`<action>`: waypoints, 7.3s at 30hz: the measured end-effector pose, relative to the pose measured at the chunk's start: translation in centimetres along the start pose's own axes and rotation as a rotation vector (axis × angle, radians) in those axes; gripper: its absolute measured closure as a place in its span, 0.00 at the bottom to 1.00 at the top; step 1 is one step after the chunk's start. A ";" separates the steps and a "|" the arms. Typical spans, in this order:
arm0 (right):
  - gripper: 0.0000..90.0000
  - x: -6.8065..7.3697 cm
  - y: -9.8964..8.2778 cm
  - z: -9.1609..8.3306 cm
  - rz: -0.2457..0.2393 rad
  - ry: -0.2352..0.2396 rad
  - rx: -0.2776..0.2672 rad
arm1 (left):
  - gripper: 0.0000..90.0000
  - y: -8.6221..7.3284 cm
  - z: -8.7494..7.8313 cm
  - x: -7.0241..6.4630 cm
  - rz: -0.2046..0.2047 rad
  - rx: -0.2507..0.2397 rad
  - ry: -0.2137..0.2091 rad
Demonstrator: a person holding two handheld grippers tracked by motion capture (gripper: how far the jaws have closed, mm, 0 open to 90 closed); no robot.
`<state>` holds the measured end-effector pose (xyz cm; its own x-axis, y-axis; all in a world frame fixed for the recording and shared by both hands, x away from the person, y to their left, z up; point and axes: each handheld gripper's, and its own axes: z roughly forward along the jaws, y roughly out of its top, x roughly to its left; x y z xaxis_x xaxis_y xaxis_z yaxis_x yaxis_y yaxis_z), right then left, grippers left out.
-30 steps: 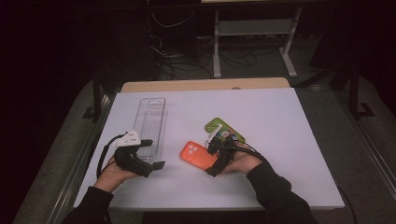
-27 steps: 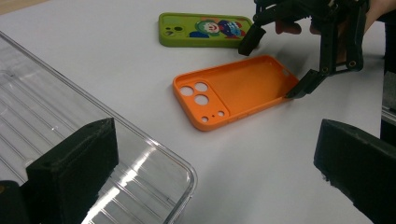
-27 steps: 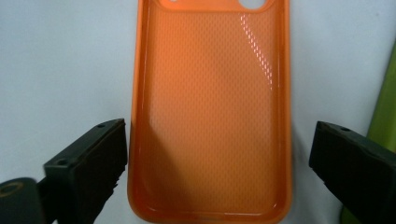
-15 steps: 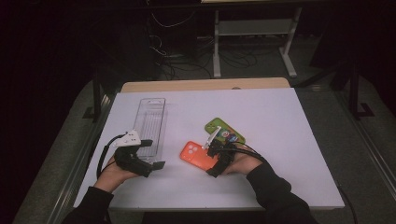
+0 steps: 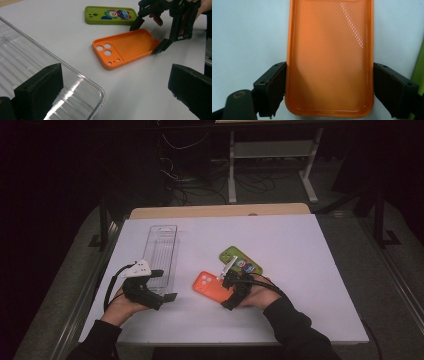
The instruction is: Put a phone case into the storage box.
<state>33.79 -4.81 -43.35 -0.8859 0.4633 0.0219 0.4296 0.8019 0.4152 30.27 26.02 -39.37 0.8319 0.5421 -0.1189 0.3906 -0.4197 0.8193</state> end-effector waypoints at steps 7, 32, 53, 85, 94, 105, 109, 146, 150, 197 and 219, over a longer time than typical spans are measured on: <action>0.17 -0.5 0.1 -0.9 0.008 0.016 -0.033 | 0.00 0.0 -0.1 0.1 -0.003 -0.002 -0.002; 0.17 -4.6 -1.8 -6.9 -0.112 0.056 -0.112 | 0.00 4.3 1.0 0.2 0.052 -0.016 -0.128; 0.17 -6.2 -1.3 -8.8 -0.271 0.122 -0.104 | 0.00 11.2 6.7 -0.8 0.344 0.204 -0.295; 0.17 -4.7 0.6 -10.5 -0.385 0.183 -0.110 | 0.04 12.2 11.5 -3.0 0.473 0.389 -0.364; 0.17 -4.8 0.5 -10.5 -0.388 0.177 -0.110 | 0.15 12.3 11.3 -2.9 0.481 0.380 -0.362; 0.16 -4.7 0.5 -10.4 -0.396 0.180 -0.107 | 0.17 12.1 11.5 -2.9 0.465 0.402 -0.366; 0.14 -4.8 0.5 -10.4 -0.369 0.171 -0.128 | 0.18 12.1 11.2 -3.0 0.469 0.399 -0.351; 0.01 -4.8 -5.7 -7.9 0.200 -0.041 -0.396 | 0.18 8.5 9.8 -2.4 0.094 0.334 0.013; 0.01 -4.3 -6.2 -7.4 0.271 -0.073 -0.453 | 0.18 8.2 9.5 -2.3 0.080 0.342 0.016; 0.00 -2.0 -6.2 -5.9 0.084 -0.346 -0.474 | 0.18 8.0 9.8 -3.1 0.042 0.328 -0.004; 0.00 -0.2 -5.6 -5.1 -0.241 -0.608 -0.370 | 0.18 8.1 9.8 -2.9 0.086 0.360 -0.013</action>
<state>30.71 -11.34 -41.06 -0.6492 0.5035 -0.5701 0.0537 0.7781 0.6259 34.91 13.97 -37.87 0.8716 0.4855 -0.0676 0.4312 -0.6938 0.5769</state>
